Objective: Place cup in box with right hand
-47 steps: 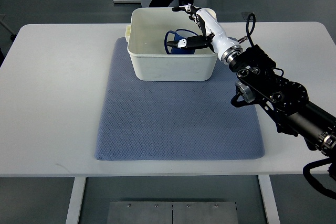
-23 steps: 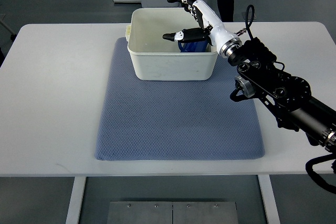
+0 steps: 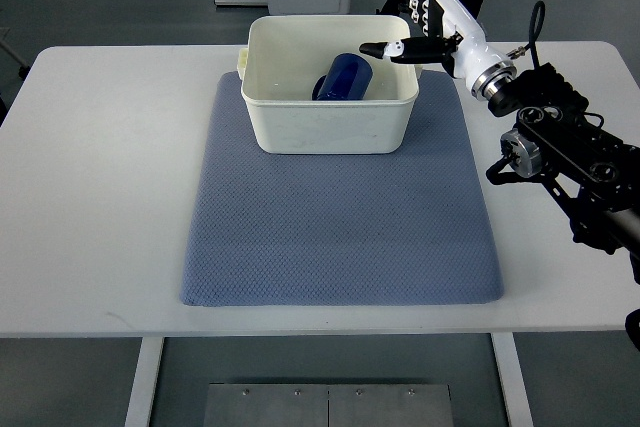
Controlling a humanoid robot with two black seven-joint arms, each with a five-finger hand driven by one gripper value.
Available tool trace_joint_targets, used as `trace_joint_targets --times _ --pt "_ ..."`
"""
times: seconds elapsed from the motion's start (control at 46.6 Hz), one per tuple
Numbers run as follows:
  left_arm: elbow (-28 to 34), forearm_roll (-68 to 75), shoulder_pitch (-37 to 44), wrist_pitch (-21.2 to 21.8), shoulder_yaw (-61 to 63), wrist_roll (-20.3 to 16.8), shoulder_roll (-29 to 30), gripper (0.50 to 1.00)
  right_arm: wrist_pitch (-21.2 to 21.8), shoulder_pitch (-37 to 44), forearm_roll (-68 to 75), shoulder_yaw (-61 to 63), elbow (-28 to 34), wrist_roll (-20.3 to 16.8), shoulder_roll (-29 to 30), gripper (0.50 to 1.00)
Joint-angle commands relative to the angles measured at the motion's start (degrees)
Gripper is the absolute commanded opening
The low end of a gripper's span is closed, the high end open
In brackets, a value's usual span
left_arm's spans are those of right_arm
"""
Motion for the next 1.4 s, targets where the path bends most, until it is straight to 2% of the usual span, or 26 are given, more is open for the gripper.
trace_joint_targets --times 0.0,0.322,0.773,1.052,1.374 --pt "0.00 0.00 -0.01 -0.01 -0.03 0.01 0.00 1.000 0.99 -1.34 -0.01 2.46 -0.10 -0.52 -0.45 0.993" --pt "0.00 0.00 -0.01 -0.01 -0.03 0.01 0.00 1.000 5.21 -6.79 -0.09 11.78 -0.45 -2.89 -1.24 0.993" --pt "0.00 0.00 -0.01 -0.01 -0.03 0.01 0.00 1.000 8.20 -13.47 -0.09 21.79 -3.18 -3.07 -0.28 0.995" --pt "0.00 0.00 -0.01 -0.01 -0.03 0.01 0.00 1.000 7.49 -17.08 0.08 28.57 -3.18 -2.80 5.70 1.000" --pt "0.00 0.00 -0.01 -0.01 -0.03 0.01 0.00 1.000 7.41 -17.69 1.84 30.06 -3.44 -2.72 5.97 1.000"
